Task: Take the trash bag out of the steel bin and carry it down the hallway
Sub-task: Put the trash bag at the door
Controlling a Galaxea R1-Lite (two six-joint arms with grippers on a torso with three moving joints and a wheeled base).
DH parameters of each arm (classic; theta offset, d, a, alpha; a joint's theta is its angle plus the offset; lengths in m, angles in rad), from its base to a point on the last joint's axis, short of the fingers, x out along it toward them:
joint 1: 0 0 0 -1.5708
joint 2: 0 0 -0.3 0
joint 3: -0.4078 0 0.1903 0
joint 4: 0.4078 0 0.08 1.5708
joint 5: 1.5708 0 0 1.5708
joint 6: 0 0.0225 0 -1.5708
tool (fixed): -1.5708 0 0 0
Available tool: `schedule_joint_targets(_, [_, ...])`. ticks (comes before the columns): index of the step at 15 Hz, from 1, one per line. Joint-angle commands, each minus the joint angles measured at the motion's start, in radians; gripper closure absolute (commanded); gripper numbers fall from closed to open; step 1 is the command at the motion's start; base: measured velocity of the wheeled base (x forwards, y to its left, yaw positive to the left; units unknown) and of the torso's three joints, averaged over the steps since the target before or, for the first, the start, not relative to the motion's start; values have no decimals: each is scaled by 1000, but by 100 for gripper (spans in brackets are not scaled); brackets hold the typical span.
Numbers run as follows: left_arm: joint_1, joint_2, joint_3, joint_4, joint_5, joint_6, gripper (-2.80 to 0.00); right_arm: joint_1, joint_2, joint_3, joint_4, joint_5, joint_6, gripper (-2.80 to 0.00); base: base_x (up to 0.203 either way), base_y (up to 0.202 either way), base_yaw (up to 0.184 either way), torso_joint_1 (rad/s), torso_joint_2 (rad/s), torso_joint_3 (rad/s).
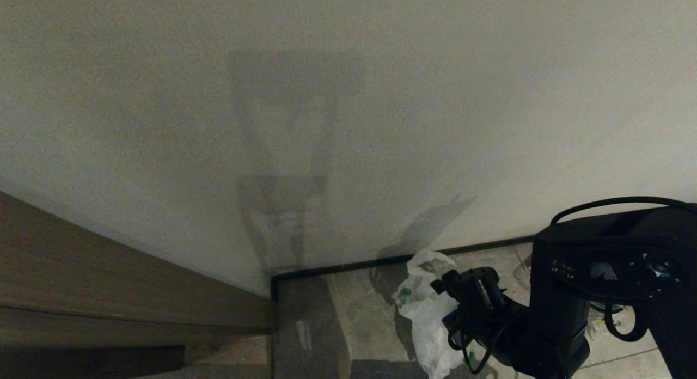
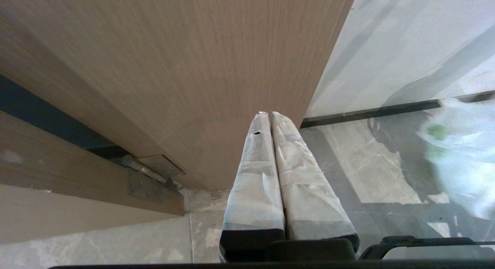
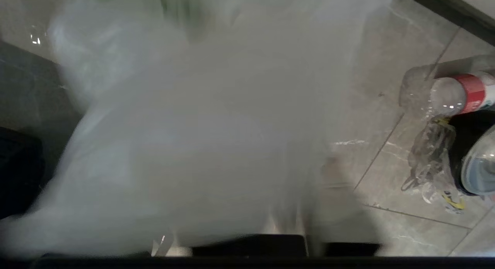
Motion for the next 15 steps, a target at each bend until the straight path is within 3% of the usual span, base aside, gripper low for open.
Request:
schedule_joint_targets(1, [0,0,0,-1,0,0,0,6,8,-11,-6,0,-3,-280,0,0,0,0,0,0])
schedule_joint_targets(5, [0,0,0,-1,0,0,0,6,-51,9,3,-7,12,-280,0,0,0,0,0,0])
schedule_joint_targets(9, [0,2,0,-1,0,0,0,4,-371,95,62,-7,134,-280,0,0,0,0,0,0])
schedule_joint_targets(12, [0,0,0,-1,0,0,0,4,-695,170,298,-1,193,-280,0,0,0,0,0,0])
schedule_joint_targets(15, [0,0,0,-1,0,0,0,7,-878,229,520,7,270,-280,0,0,0,0,0,0])
